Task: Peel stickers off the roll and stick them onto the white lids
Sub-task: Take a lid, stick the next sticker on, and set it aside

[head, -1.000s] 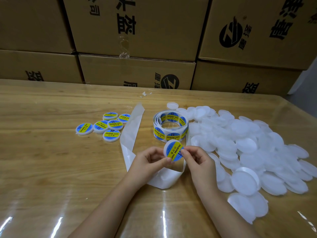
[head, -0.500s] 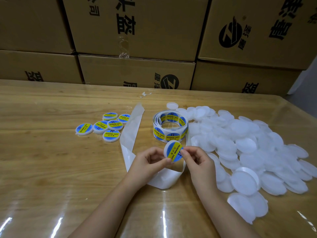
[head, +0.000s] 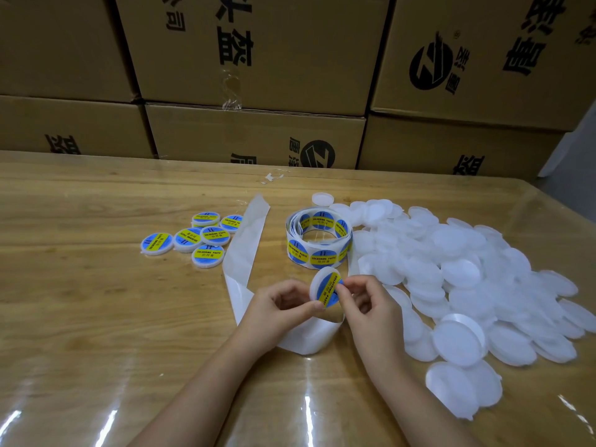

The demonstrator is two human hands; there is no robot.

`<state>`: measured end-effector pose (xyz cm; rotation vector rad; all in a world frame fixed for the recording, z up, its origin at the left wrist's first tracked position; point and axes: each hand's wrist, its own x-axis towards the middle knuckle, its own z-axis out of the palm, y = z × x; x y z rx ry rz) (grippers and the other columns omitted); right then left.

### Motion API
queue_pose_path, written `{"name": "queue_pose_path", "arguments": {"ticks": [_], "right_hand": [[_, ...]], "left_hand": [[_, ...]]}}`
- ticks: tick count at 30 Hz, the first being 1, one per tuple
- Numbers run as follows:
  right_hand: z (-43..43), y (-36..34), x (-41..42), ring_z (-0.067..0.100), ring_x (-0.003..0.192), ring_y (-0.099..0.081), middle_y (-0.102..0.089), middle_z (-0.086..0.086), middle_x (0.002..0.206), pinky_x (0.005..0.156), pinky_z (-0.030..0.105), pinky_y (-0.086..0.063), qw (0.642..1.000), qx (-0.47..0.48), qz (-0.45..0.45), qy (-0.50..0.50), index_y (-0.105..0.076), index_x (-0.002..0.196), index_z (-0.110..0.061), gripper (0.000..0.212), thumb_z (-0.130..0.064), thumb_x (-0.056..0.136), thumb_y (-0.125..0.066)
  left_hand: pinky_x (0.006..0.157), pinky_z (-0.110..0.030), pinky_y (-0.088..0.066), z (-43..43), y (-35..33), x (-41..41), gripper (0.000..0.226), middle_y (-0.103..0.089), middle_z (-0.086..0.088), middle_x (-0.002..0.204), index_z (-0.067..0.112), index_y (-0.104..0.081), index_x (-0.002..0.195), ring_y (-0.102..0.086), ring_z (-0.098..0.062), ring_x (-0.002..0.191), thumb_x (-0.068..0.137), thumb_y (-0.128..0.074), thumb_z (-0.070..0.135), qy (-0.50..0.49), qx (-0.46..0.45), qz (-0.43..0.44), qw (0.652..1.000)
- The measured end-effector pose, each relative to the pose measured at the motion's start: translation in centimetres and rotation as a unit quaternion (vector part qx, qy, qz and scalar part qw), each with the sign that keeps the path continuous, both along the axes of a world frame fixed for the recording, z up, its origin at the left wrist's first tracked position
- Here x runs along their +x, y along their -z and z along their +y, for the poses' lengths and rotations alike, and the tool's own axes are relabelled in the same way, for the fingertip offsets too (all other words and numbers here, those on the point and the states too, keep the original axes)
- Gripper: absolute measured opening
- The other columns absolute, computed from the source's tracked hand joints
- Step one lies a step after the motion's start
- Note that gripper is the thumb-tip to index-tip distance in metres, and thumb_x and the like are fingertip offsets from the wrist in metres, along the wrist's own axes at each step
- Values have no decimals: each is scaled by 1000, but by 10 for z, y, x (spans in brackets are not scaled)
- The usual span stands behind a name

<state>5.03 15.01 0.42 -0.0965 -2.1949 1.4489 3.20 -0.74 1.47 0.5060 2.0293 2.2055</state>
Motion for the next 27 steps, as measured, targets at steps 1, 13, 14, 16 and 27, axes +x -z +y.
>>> {"name": "queue_pose_path", "arguments": {"ticks": [1, 13, 14, 16, 27], "right_hand": [[0, 0, 0, 7, 59, -51, -59, -14, 70, 55, 14, -41, 1000, 5, 1, 0, -60, 77, -34, 19, -20, 82, -72], [0, 1, -2, 9, 61, -50, -61, -16, 70, 56, 15, -40, 1000, 5, 6, -1, -58, 75, -36, 23, -20, 81, -73], [0, 1, -2, 9, 61, -50, -61, -15, 70, 56, 15, -40, 1000, 1, 4, -2, -58, 75, -36, 23, -20, 81, -73], [-1, 2, -2, 9, 60, -50, -61, -13, 71, 56, 15, -41, 1000, -8, 6, -5, -58, 75, -36, 23, -20, 80, -74], [-3, 0, -1, 8, 61, -51, -56, -10, 75, 58, 14, -42, 1000, -24, 13, -1, -52, 93, -42, 36, -23, 75, -78]], "left_hand": [[71, -19, -52, 0, 0, 0, 11, -73, -6, 77, 16, -69, 75, -68, -13, 75, 75, -73, 5, -1, -1, -1, 1000], [74, -21, -53, 1, -1, 0, 11, -74, -10, 81, 14, -70, 77, -69, -17, 79, 68, -74, 18, -4, 11, -10, 1000], [73, -21, -53, 1, -1, 0, 12, -74, -12, 82, 14, -70, 78, -69, -18, 79, 68, -74, 19, -5, 15, -14, 1000], [73, -21, -53, 0, 0, -2, 13, -74, -14, 82, 11, -70, 82, -70, -20, 80, 70, -73, 18, -6, 16, -22, 1000], [73, -24, -54, -1, 2, -7, 29, -74, -13, 87, -4, -64, 102, -71, -22, 79, 77, -64, 10, 2, 62, -43, 997]]}}
